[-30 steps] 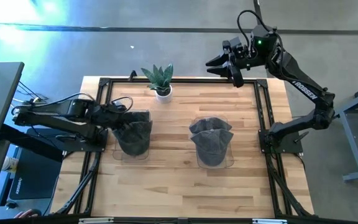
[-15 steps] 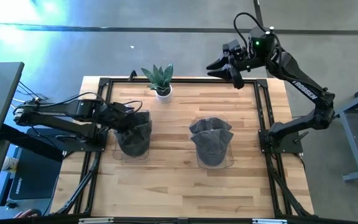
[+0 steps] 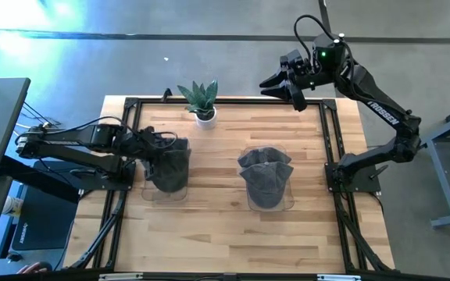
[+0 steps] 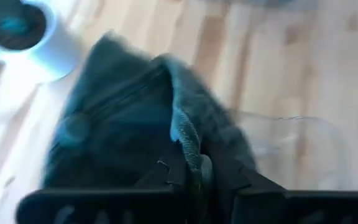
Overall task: Pick & Place hat
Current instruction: Put the green cap into the left transparent bin, then return to Home Position
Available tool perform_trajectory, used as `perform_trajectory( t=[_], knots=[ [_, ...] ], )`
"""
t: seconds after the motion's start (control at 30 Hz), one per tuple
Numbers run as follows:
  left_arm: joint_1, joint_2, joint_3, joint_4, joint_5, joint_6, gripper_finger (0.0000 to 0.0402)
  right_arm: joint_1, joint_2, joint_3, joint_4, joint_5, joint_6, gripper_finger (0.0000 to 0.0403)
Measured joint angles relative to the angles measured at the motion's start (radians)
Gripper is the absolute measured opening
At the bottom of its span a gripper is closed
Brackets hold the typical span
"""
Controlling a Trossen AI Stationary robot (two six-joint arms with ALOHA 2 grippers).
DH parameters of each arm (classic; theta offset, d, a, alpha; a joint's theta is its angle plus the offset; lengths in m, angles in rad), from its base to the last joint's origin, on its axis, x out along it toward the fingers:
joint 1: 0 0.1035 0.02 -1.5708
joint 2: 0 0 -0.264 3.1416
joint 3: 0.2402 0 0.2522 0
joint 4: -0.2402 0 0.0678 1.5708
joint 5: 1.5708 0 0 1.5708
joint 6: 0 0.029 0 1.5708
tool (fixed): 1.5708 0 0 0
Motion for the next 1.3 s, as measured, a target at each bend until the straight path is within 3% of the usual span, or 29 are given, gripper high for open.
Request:
perform_trajectory(
  t=[0.17, 0.43, 0.6, 0.67, 0.83, 0.93, 1.07, 1.3],
  knots=[
    [0.001, 0.005, 0.000, -0.022, -0.089, -0.013, 0.0081, 0.000, 0.000, 0.000, 0.000, 0.001, 0.000, 0.0140],
    [0.001, -0.023, 0.022, -0.023, -0.039, -0.124, 0.0187, 0.000, 0.000, 0.000, 0.000, 0.001, 0.000, 0.0140],
    [0.001, -0.020, 0.136, -0.065, -0.047, -0.158, 0.0212, 0.000, 0.000, 0.000, 0.000, 0.001, 0.000, 0.0140],
    [0.001, -0.019, 0.189, -0.086, -0.009, -0.200, 0.0211, 0.000, 0.000, 0.000, 0.000, 0.001, 0.000, 0.0140],
    [-0.001, 0.007, 0.212, -0.129, 0.313, -0.334, 0.0183, 0.000, 0.000, 0.000, -0.010, 0.001, 0.000, 0.0140],
    [0.000, 0.027, 0.182, -0.260, 0.400, -0.363, 0.0149, 0.000, 0.000, 0.000, -0.011, 0.001, 0.000, 0.0140],
    [0.000, 0.083, 0.132, -0.368, 0.363, -0.333, 0.0101, 0.000, 0.000, 0.000, -0.011, 0.001, 0.000, 0.0140],
    [0.000, 0.142, 0.058, -0.396, 0.091, -0.215, 0.0038, 0.000, 0.000, 0.000, -0.014, 0.001, 0.000, 0.0140]
  ],
)
